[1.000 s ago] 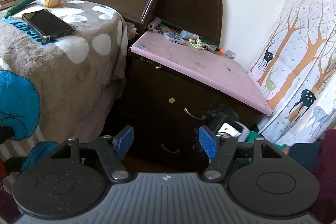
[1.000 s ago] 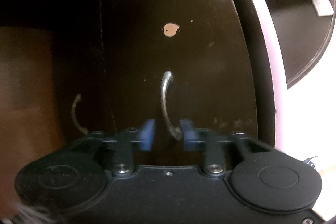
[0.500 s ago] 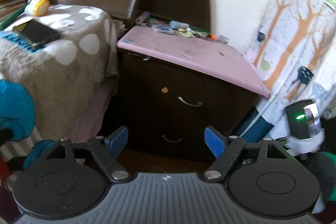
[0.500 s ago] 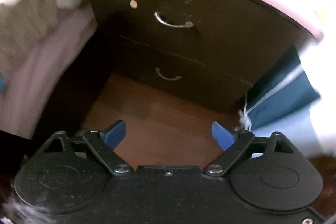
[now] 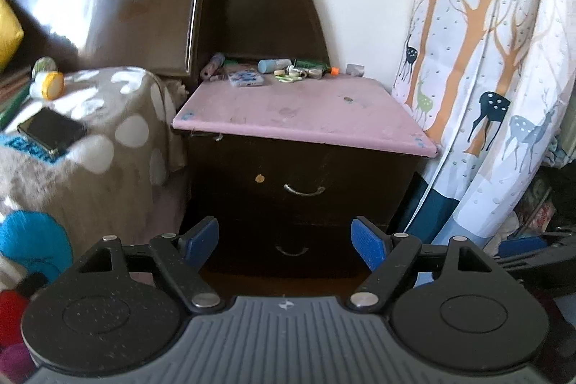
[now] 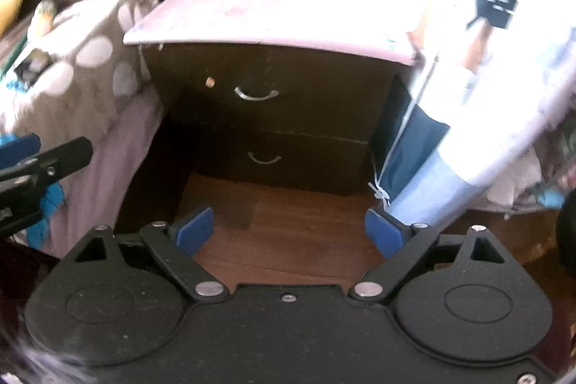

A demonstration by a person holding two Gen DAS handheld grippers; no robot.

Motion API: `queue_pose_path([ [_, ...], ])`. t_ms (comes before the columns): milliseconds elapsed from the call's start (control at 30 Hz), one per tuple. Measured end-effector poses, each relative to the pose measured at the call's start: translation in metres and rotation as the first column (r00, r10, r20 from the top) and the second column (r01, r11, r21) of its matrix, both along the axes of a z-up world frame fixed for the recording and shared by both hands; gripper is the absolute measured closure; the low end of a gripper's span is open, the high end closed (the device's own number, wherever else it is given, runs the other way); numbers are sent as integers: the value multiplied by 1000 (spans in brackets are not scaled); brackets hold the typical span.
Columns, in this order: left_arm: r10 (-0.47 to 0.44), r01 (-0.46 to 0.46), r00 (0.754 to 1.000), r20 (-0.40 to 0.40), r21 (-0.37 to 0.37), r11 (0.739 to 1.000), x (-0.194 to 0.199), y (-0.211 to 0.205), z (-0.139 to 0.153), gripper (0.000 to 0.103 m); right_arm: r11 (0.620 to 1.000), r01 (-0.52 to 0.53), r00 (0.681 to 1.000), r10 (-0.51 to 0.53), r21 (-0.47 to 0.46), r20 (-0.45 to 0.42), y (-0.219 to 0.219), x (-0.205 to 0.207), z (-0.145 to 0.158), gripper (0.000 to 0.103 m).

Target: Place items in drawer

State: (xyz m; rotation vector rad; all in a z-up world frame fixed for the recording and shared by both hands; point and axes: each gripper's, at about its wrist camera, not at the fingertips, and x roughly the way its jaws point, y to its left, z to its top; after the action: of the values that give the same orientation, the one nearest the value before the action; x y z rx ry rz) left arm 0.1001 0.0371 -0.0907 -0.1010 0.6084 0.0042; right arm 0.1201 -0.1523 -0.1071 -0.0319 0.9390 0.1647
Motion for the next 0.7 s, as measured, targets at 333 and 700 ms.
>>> queue_pose_path([
  [333, 26, -34, 998, 65, 118, 992, -22, -28, 40, 17, 1000, 25, 992, -23, -13, 122, -16, -30, 37, 10],
  [700, -20, 9, 997, 77, 128, 992, -48, -38, 63, 17, 1000, -10, 978, 9, 3, 211, -16, -47, 74, 10],
])
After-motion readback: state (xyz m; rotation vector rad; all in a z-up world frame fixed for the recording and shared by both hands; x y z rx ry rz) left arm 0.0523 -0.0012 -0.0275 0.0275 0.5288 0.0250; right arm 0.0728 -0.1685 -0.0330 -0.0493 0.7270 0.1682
